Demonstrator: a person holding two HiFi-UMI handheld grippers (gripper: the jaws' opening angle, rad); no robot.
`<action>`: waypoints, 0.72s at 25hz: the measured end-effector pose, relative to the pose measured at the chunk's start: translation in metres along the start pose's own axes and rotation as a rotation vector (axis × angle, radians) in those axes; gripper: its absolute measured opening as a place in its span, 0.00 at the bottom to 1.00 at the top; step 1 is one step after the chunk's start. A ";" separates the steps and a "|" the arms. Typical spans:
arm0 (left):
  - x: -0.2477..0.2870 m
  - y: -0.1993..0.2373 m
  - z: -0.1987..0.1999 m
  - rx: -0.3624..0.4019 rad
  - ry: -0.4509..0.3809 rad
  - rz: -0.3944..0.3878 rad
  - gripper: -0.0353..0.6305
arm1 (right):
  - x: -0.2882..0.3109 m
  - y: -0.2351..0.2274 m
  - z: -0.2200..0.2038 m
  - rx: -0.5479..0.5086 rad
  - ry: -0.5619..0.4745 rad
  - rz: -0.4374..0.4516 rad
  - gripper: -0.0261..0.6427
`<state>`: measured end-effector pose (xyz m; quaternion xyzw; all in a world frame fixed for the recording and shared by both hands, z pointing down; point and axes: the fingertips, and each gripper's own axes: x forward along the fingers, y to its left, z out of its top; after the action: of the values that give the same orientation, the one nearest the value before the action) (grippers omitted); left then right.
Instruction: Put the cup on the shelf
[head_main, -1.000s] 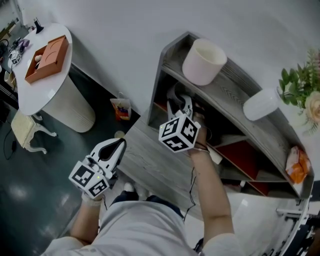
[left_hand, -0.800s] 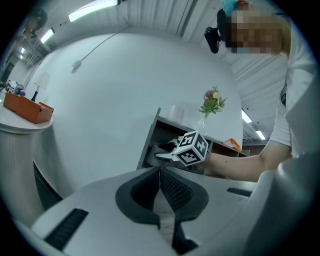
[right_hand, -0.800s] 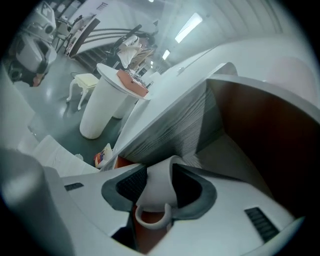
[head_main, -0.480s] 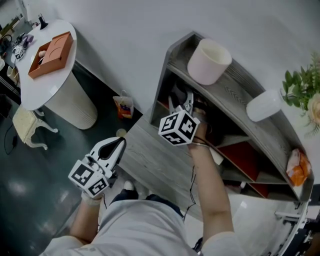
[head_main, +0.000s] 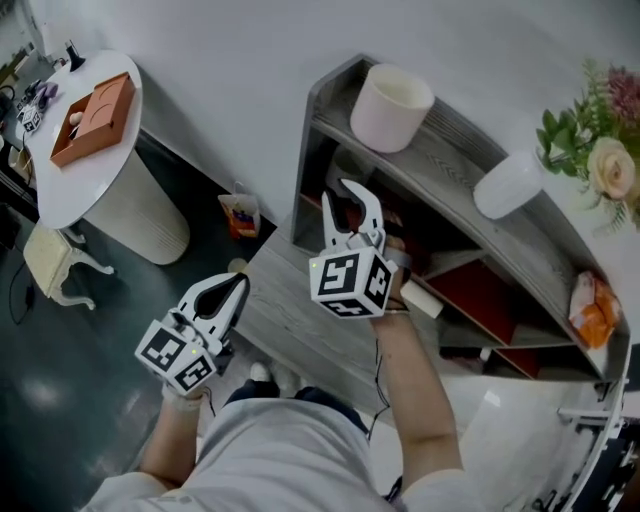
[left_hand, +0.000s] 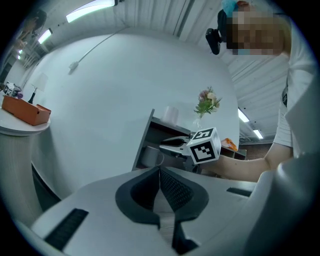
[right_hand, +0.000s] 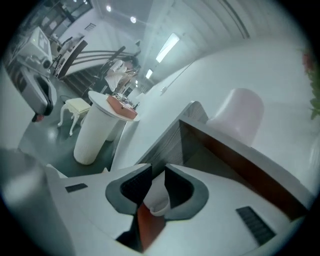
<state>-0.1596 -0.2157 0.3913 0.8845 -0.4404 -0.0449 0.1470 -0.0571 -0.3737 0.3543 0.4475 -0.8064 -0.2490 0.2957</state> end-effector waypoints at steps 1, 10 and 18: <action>0.002 -0.004 0.000 0.003 0.004 -0.012 0.08 | -0.009 0.001 -0.001 0.031 -0.008 0.003 0.16; 0.030 -0.055 -0.011 0.025 0.044 -0.158 0.08 | -0.093 0.005 -0.024 0.312 -0.035 -0.009 0.10; 0.056 -0.099 -0.019 0.050 0.079 -0.282 0.08 | -0.160 0.004 -0.053 0.553 -0.057 -0.057 0.10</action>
<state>-0.0457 -0.1997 0.3825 0.9421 -0.3066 -0.0193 0.1343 0.0453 -0.2393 0.3533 0.5266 -0.8388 -0.0401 0.1323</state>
